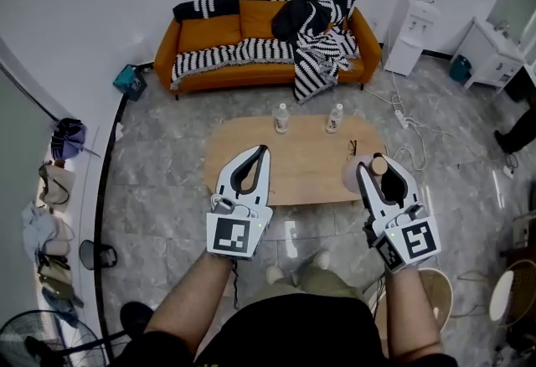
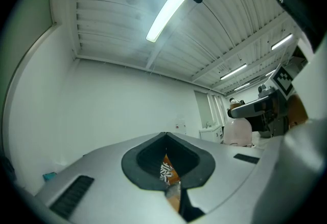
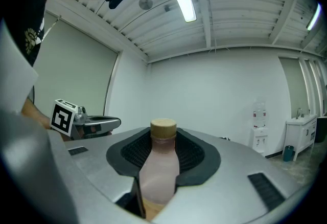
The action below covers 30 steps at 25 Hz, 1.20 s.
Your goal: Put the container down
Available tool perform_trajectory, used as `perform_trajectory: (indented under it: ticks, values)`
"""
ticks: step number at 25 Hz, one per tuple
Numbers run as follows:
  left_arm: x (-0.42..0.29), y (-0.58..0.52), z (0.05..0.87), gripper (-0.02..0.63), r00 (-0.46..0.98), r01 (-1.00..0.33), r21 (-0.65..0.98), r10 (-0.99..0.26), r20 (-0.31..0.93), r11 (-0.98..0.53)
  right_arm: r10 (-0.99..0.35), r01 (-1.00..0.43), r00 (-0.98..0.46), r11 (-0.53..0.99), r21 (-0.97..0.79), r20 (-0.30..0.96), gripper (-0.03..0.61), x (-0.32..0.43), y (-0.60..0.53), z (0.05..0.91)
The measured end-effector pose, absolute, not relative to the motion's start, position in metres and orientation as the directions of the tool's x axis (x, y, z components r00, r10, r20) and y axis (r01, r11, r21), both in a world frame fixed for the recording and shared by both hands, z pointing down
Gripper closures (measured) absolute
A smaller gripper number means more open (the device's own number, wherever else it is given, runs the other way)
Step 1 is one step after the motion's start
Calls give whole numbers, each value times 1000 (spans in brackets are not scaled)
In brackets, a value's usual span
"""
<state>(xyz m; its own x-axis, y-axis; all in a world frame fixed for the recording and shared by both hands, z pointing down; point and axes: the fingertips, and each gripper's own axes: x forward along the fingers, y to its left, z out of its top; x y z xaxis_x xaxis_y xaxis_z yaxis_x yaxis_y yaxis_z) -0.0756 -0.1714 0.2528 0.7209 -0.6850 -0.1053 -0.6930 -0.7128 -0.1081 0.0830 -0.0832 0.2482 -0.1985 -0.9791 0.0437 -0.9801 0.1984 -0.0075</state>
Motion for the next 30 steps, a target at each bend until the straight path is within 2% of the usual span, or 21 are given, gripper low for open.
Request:
perform_trajectory:
  ticks: [20,30]
  values:
    - [-1,-262,257,600,672,-740,-104,-733,-104,-664,-960,-962,-272,273,2,70,426,162,-183,267]
    - [22,-298,278,600,644,-763,-104,-763,-49,-638,-949,-951,-308,307,-17,62,426,187,-224,277]
